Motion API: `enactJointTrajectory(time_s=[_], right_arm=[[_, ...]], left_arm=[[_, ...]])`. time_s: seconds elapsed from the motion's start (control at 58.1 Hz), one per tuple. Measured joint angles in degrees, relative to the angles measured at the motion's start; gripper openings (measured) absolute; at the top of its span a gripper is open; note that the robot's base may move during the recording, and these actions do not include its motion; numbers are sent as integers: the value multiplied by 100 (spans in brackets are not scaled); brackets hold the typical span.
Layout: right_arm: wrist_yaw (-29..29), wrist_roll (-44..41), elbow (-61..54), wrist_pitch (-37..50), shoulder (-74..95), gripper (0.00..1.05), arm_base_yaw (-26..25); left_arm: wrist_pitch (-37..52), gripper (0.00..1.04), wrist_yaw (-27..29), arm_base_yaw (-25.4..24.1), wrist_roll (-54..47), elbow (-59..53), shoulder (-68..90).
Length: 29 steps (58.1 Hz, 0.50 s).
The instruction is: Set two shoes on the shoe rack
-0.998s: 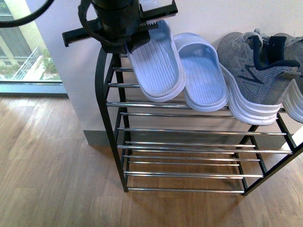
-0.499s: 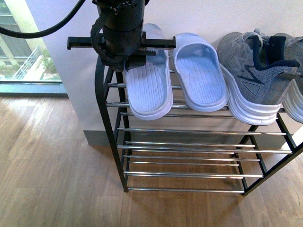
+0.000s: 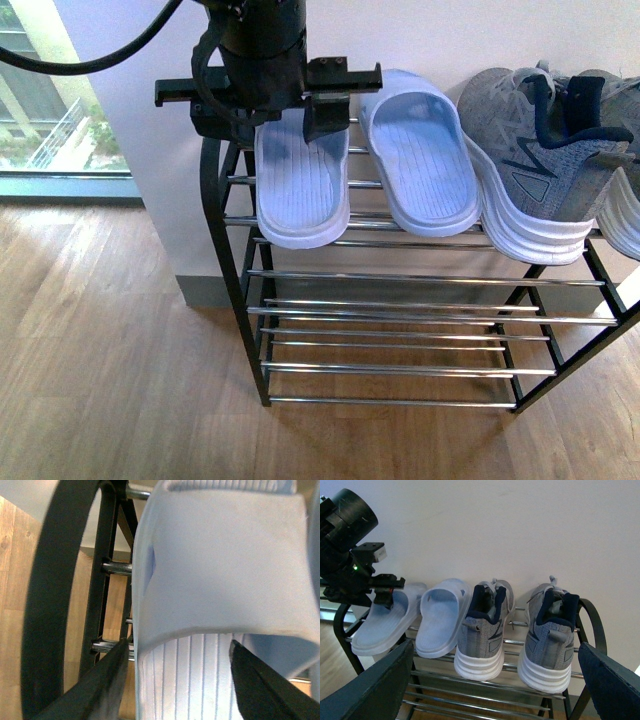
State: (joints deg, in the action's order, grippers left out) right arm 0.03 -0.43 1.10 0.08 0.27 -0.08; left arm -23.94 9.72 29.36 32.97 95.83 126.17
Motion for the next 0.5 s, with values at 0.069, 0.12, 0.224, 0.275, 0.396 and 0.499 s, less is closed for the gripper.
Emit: enactJointTrajectory(time_s=[0.069, 0.12, 0.224, 0.275, 0.396, 0.499], right_arm=[[0, 0, 0, 0, 0, 95, 0], [0, 0, 0, 0, 0, 95, 0], [0, 0, 0, 0, 0, 95, 0], [0, 0, 0, 0, 0, 95, 0], [-2, 0, 0, 0, 2, 95, 0], [-2, 0, 0, 0, 0, 95, 0]], left_arm=[[374, 82, -402, 61, 435, -232, -466], [492, 89, -387, 103, 579, -385, -850], [789, 96, -146, 138, 839, -988, -1897], [839, 95, 195, 116, 929, -1451, -2492], [1373, 95, 1967, -24, 310, -2618, -3453], [4669, 75, 1491, -527, -1567, -4603, -4131]])
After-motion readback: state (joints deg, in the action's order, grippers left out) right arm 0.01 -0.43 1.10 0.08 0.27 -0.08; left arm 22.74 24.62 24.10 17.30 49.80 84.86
